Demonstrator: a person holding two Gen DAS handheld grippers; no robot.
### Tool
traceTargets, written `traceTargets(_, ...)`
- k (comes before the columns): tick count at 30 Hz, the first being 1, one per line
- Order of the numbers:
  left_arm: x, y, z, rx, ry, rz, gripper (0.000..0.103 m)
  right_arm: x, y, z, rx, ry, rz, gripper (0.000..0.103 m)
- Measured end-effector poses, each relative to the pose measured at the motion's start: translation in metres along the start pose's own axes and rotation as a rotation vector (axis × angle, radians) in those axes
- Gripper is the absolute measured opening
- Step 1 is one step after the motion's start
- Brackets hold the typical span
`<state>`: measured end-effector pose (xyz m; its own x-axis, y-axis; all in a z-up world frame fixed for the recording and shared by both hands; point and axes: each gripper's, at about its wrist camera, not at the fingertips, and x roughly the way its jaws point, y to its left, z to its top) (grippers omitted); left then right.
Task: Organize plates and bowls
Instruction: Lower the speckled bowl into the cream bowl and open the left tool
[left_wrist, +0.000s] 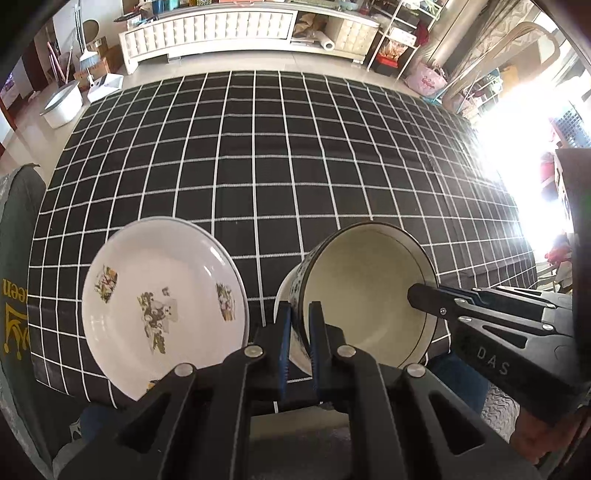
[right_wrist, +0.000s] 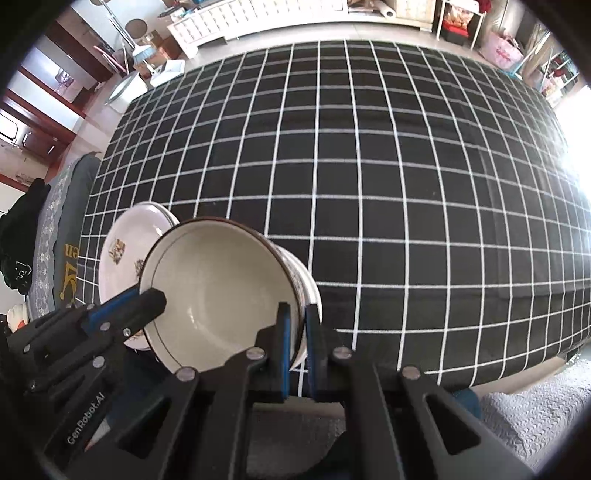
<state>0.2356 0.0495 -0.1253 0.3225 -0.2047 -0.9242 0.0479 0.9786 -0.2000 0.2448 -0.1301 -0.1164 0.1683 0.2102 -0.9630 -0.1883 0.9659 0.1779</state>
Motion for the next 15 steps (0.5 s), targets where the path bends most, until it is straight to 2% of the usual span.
traceTargets(6, 0.016, 0.004, -0.010, -0.006, 0.031, 0.006, 0.008, 0.016, 0.000, -0.001, 0.008, 0.041, -0.010, 0.010)
traceTargets(15, 0.037, 0.014, -0.018, -0.019, 0.067, 0.004, 0.008, 0.019, 0.002, 0.002, -0.009, 0.050, -0.016, 0.011)
